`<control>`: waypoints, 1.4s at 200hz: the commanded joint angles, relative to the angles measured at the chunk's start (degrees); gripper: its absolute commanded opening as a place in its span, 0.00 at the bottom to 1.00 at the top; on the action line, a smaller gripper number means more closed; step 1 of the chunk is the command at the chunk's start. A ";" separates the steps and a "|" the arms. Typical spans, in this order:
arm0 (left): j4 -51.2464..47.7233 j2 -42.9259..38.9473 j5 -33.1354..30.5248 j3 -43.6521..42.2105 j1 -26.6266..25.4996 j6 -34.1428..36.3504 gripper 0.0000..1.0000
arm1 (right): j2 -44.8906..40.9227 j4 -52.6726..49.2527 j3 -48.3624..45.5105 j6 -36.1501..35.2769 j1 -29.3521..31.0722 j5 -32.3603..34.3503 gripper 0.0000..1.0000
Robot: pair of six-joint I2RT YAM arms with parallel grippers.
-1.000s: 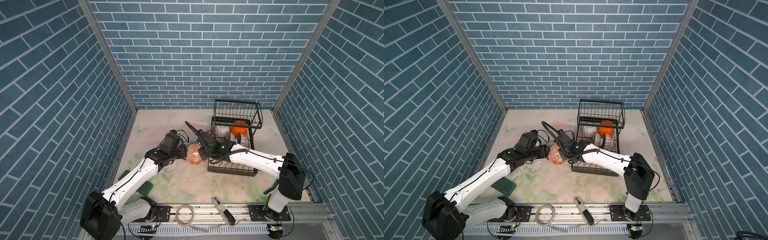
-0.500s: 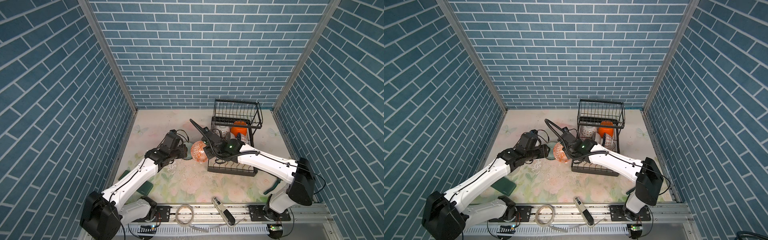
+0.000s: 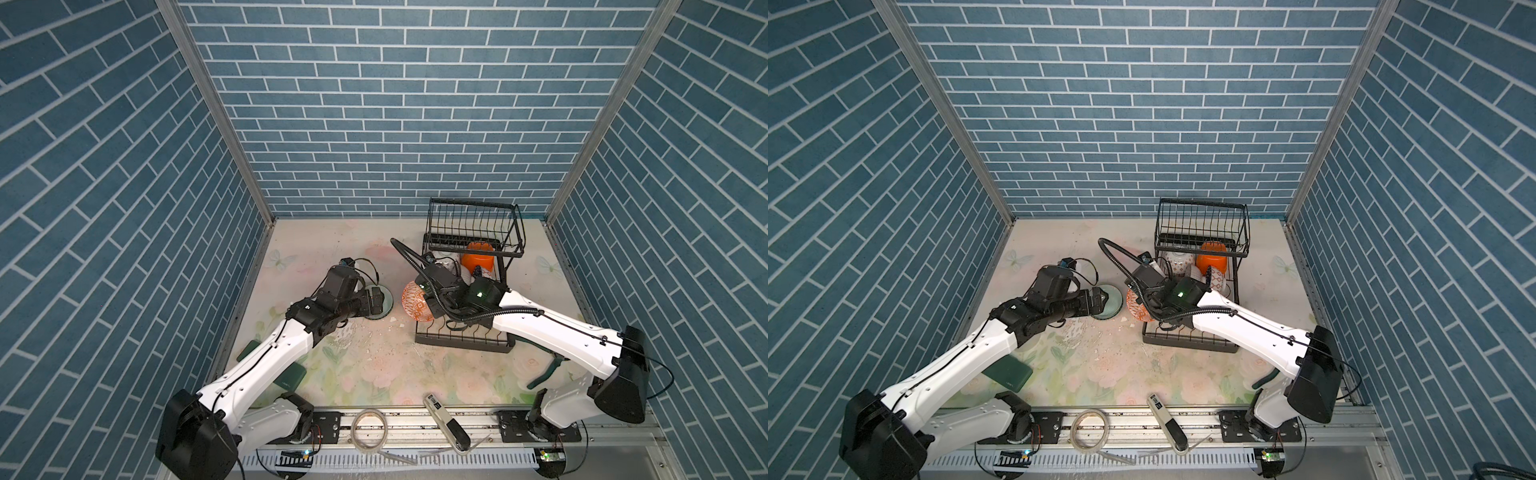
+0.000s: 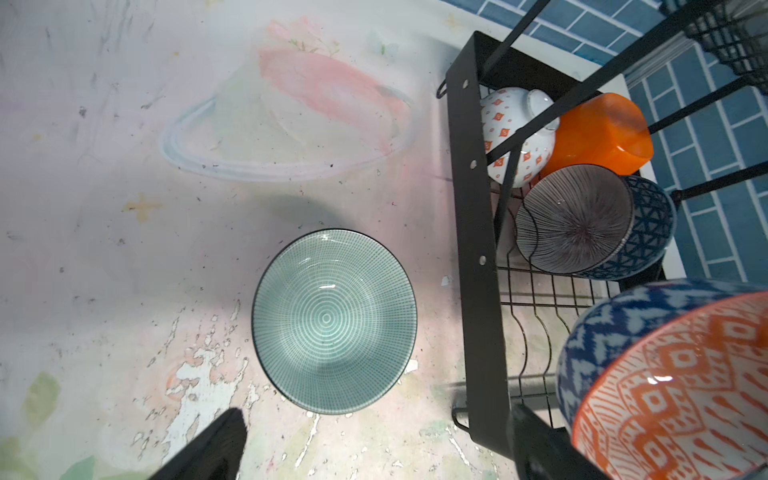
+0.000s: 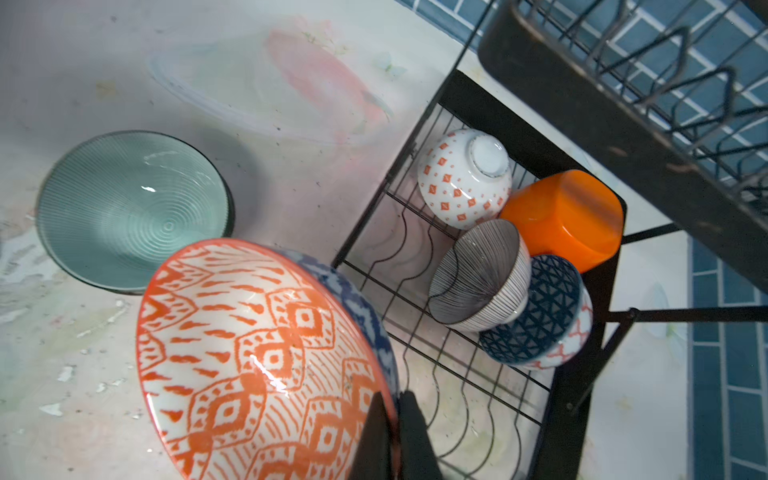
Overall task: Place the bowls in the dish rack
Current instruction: 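Carry the orange-patterned bowl to the rack with the right gripper while the left releases, then lower the orange-patterned bowl into a rack slot with the right gripper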
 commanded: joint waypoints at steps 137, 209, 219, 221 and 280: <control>12.91 -1.35 -0.38 -3.89 -5.65 2.75 1.00 | -0.21 -31.62 -4.78 20.48 -4.27 23.27 0.00; 11.81 -1.36 -7.02 -4.80 -5.57 2.50 1.00 | 3.81 -34.06 -7.92 24.68 -6.04 25.48 0.00; 12.03 -1.84 -7.56 -4.99 -5.58 2.54 1.00 | 4.34 -34.19 -8.53 25.05 -6.34 25.35 0.00; 12.11 -1.93 -7.64 -5.06 -5.57 2.55 1.00 | 4.46 -34.20 -8.66 25.10 -6.41 25.29 0.00; 11.95 -2.29 -8.40 -5.10 -5.41 2.69 1.00 | 7.57 -34.89 -8.97 26.38 -7.40 25.54 0.00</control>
